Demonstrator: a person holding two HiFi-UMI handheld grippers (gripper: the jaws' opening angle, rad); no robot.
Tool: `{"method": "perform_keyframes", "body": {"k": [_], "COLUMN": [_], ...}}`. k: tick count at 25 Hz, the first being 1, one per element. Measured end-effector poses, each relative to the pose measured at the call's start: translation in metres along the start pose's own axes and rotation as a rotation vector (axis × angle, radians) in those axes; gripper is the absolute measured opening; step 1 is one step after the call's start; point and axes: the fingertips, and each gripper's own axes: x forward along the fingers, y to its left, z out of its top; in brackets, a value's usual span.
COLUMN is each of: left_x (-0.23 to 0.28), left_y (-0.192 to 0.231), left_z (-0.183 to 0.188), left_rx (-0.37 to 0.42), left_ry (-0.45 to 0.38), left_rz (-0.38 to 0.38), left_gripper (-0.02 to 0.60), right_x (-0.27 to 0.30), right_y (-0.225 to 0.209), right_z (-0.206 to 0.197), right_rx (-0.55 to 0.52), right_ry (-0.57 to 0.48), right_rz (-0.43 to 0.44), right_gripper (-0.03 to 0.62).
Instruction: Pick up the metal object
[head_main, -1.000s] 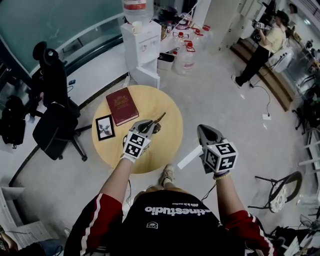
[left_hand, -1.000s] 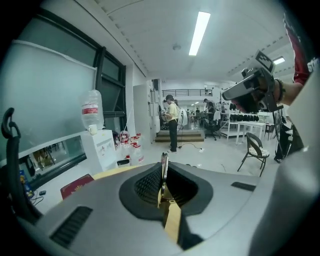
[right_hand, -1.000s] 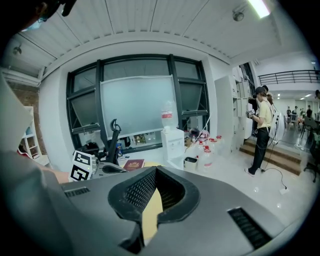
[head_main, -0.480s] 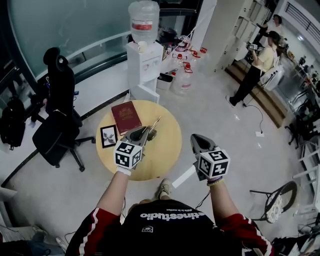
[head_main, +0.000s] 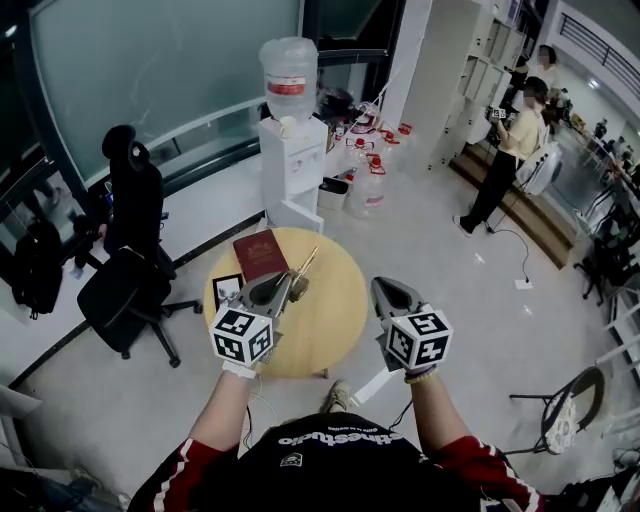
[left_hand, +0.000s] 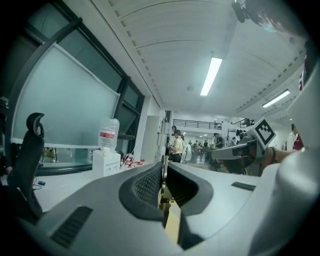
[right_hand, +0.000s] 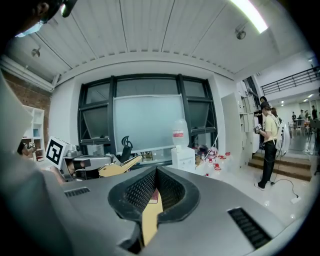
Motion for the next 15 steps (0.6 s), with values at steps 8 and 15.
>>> {"method": "perform_keyframes", "body": {"k": [8,15], "left_x": [-0.037,-0.061], "left_y": [-0.001,-0.001], "left_z": [0.032,0.031], "left_rx": [0.019,0.081], "left_ry": [-0.08,-0.113], "left_rz": [0.062,0.134], "left_gripper": [0.031,0.032], "right_x": [-0.016,-0.032], "right_y": [0.026,0.026], "right_z": [0.011,0.005], "right_rx": [-0.016,-0.015], "right_ry": [-0.051,-0.095], "right_rz": [0.018,-0.022], "right_gripper": [0.028,0.029]}}
